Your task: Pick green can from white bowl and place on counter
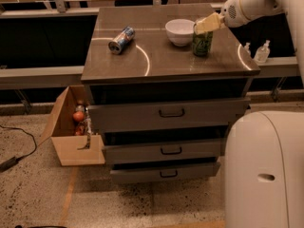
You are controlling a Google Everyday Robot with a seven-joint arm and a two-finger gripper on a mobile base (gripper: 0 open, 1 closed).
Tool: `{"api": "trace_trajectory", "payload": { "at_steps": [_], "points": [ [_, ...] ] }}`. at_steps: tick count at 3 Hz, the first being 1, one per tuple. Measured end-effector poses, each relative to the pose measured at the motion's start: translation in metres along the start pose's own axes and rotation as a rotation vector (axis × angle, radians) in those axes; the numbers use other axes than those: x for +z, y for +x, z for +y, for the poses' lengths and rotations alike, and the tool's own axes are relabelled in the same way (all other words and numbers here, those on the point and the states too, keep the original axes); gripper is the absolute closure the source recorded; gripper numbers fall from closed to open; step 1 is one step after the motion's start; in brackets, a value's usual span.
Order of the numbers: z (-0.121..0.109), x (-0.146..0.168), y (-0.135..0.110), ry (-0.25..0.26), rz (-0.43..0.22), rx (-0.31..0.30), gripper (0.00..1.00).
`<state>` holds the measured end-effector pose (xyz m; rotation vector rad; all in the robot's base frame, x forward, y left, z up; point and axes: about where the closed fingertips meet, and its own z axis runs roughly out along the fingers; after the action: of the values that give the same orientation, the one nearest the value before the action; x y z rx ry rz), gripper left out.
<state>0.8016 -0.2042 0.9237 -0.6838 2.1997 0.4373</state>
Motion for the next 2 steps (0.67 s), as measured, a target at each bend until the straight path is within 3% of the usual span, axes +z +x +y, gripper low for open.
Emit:
{"api": "trace_trajectory", "payload": {
  "at_steps": [2],
  "points": [
    [-0.0083, 0.0015, 0.0085, 0.019, 0.015, 0.034, 0.13]
  ]
}}
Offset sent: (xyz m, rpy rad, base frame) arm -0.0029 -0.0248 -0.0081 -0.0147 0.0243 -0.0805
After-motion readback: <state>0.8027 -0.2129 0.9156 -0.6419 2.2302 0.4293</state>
